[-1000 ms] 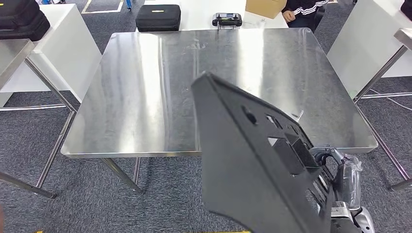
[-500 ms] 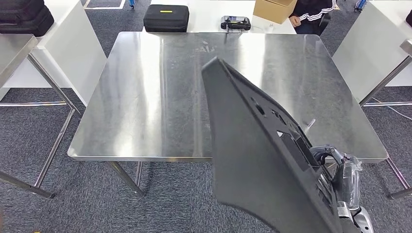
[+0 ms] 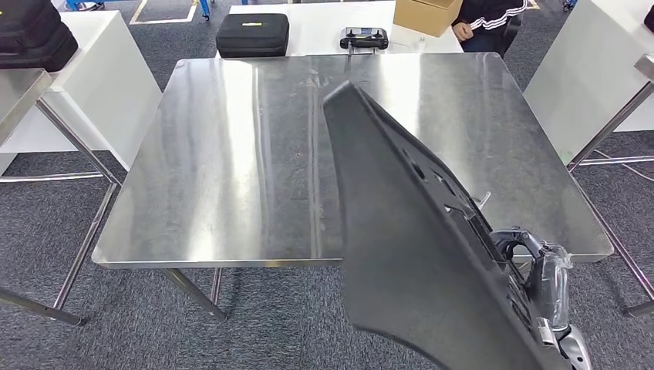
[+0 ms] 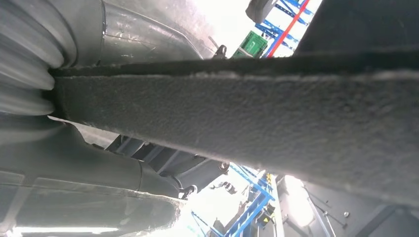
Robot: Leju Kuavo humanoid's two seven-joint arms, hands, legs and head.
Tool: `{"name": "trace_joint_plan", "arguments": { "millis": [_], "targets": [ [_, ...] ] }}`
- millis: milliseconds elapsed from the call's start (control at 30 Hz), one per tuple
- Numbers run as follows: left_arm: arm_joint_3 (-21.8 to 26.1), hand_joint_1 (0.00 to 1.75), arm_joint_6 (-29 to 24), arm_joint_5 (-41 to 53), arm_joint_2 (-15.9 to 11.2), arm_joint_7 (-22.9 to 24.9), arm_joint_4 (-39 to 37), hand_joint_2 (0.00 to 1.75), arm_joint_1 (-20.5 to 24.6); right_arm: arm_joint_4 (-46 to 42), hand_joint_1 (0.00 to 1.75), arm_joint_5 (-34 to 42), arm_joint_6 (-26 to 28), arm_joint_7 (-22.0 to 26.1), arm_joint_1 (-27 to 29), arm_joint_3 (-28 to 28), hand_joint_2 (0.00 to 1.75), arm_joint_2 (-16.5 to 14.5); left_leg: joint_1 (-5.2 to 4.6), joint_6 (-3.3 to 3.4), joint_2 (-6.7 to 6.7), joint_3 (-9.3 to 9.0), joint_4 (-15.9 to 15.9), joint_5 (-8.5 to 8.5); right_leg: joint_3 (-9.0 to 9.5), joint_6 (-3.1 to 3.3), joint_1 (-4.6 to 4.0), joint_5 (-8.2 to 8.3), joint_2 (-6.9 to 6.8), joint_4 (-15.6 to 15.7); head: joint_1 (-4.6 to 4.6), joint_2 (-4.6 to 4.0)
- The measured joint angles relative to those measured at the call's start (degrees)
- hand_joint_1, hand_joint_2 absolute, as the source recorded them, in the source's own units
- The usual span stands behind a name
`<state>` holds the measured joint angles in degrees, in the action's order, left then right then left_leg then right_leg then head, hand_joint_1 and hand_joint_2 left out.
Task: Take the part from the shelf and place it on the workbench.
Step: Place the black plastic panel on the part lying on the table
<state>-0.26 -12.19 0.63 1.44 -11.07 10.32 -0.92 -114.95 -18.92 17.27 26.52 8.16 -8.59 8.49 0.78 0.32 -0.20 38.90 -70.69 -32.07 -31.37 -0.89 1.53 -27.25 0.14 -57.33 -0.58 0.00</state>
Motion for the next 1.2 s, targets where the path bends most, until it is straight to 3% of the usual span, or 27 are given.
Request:
{"name": "trace_joint_plan", "arguments": {
  "millis": [33,100,267,300,400,433,467,533,567,633,767,833,900,933,967,1000,1033,1100,1200],
  "targets": [
    [0.0,0.0,-0.1,0.0,0.0,0.0,0.0,1.75,0.0,0.0,1.75,0.0,0.0,0.0,0.0,0.0,1.75,-0.1,0.1,0.06,0.02,-1.54,3.9,2.47,0.29,-0.19,0.02,-0.24,0.05,0.0,-0.01,0.0],
    [0.0,0.0,-0.3,0.0,0.0,0.0,-0.1,1.75,0.2,0.0,1.75,0.0,0.0,0.0,-0.1,0.0,1.75,-0.2,0.05,0.29,-0.01,-4.39,10.3,4.92,0.61,-0.87,-0.32,-0.74,0.14,-0.1,-0.01,0.0],
    [0.0,0.0,-0.6,0.0,0.2,0.0,-0.1,1.75,0.3,-0.2,1.75,-0.1,-0.1,0.0,-0.1,0.0,1.75,-0.3,-0.29,2.0,-0.1,-5.63,12.3,4.82,0.13,-2.13,-0.57,-1.79,0.1,-1.2,0.08,0.0],
    [0.0,0.0,-0.6,0.0,0.2,0.0,-0.1,1.75,0.3,-0.2,1.75,-0.1,-0.1,0.0,-0.1,0.0,1.75,-0.3,-0.19,2.37,-0.07,-5.84,12.4,4.84,-1.02,-2.09,-0.59,-2.83,0.07,-3.5,0.17,0.0],
    [0.0,0.0,-0.6,0.1,0.3,0.0,-0.1,1.75,0.4,-0.3,1.75,-0.1,-0.1,-0.1,0.1,0.0,1.75,-0.4,-0.31,3.0,-0.04,-6.09,12.5,4.55,-7.41,-1.71,-0.6,-6.66,0.06,-15.0,0.5,0.0],
    [0.0,0.0,-0.6,0.1,0.3,0.0,-0.1,1.75,0.4,-0.3,1.75,-0.1,-0.1,-0.1,0.3,0.0,1.75,-0.4,-0.39,3.09,-0.06,-6.22,12.5,4.4,-8.75,-1.89,-0.62,-6.85,0.06,-16.9,0.53,0.0],
    [0.0,0.0,-0.6,0.1,0.3,0.0,-0.1,1.75,0.4,-0.3,1.75,-0.1,-0.1,-0.1,0.4,0.0,1.75,-0.4,-0.44,3.1,-0.11,-6.46,12.5,4.23,-8.89,-2.24,-0.62,-6.07,0.05,-16.4,0.53,0.0],
    [0.0,0.0,-0.6,0.1,0.4,0.0,-0.1,1.75,0.4,-0.3,1.75,-0.1,-0.3,-0.1,0.4,0.0,1.75,-0.4,-0.47,2.91,-0.23,-7.18,12.5,3.73,-5.84,-3.02,-0.62,-2.33,-0.02,-9.0,0.58,0.0],
    [0.0,0.0,-0.6,0.1,0.4,0.0,-0.2,1.75,0.4,-0.3,1.75,-0.1,-0.4,-0.1,0.4,0.0,1.75,-0.4,-0.61,2.67,-0.3,-7.5,12.5,3.44,-4.03,-3.08,-0.7,-0.67,-0.07,-5.1,0.63,0.0],
    [0.0,0.0,-0.6,0.1,0.5,0.1,-0.2,1.75,0.4,-0.3,1.75,-0.1,-0.6,0.0,0.3,0.0,1.75,-0.4,-0.84,2.17,-0.35,-7.78,12.4,3.02,-2.04,-2.46,-0.91,0.88,-0.12,-0.9,0.66,0.0],
    [0.0,0.0,-0.6,0.0,0.4,0.1,-0.2,1.75,0.5,-0.3,1.75,-0.1,-0.9,0.0,0.3,0.0,1.75,-0.4,-0.75,1.03,-0.19,-7.72,11.9,2.1,-1.46,-0.91,-0.58,0.86,0.01,-0.3,0.51,0.0],
    [0.0,0.0,-0.6,0.0,0.5,0.1,-0.2,1.75,0.5,-0.3,1.75,-0.1,-1.0,0.0,0.2,0.0,1.75,-0.4,-0.59,0.42,-0.1,-5.28,6.9,-0.54,-1.0,-0.24,-0.29,0.66,-0.04,-0.1,0.29,0.0],
    [0.0,0.0,-0.6,-0.1,0.5,0.1,-0.2,1.75,0.5,-0.3,1.75,0.0,-1.1,0.0,0.2,0.0,1.75,-0.5,-0.46,0.05,-0.05,-0.92,-0.8,-3.55,-0.79,0.17,-0.4,0.37,-0.1,-0.2,0.15,0.0],
    [0.0,0.0,-0.6,-0.1,0.5,0.1,-0.2,1.75,0.4,-0.3,1.75,0.0,-1.1,0.0,0.2,0.0,1.75,-0.5,-0.44,-0.02,-0.04,0.74,-3.3,-3.87,-0.66,0.31,-0.47,0.26,-0.1,-0.2,0.15,0.0],
    [0.0,0.0,-0.6,-0.1,0.5,0.1,-0.2,1.75,0.4,-0.2,1.75,0.1,-1.1,0.0,0.2,0.0,1.75,-0.5,-0.43,0.01,-0.03,1.33,-3.5,-2.91,-0.47,0.39,-0.52,0.13,-0.07,-0.2,0.13,0.0],
    [0.0,0.0,-0.6,-0.1,0.5,0.0,-0.2,1.75,0.3,-0.2,1.75,0.1,-1.1,0.0,0.2,0.0,1.75,-0.5,-0.42,0.14,-0.03,0.71,-1.3,-0.84,-0.2,0.41,-0.54,-0.04,-0.01,-0.2,0.11,0.0],
    [0.0,0.0,-0.6,-0.1,0.5,0.0,-0.2,1.75,0.3,-0.2,1.75,0.2,-1.2,0.0,0.1,0.0,1.75,-0.5,-0.43,0.38,-0.02,-0.88,2.6,1.75,0.1,0.36,-0.56,-0.22,0.05,-0.2,0.09,0.0],
    [0.0,0.0,-0.5,-0.1,0.5,-0.1,-0.2,1.75,0.4,-0.2,1.75,0.2,-1.2,0.0,0.1,0.0,1.75,-0.5,-0.57,0.97,-0.01,-4.14,9.7,4.73,0.47,0.0,-0.8,-0.62,0.15,-0.2,0.11,0.0],
    [0.0,0.0,-0.5,-0.1,0.5,-0.4,-0.3,1.75,0.5,-0.2,1.75,0.2,-1.2,0.1,0.0,0.0,1.75,-0.6,-1.03,1.73,-0.06,-5.37,12.1,4.8,0.44,-0.88,-1.05,-0.85,0.16,-0.1,0.14,0.0]
  ]
}}
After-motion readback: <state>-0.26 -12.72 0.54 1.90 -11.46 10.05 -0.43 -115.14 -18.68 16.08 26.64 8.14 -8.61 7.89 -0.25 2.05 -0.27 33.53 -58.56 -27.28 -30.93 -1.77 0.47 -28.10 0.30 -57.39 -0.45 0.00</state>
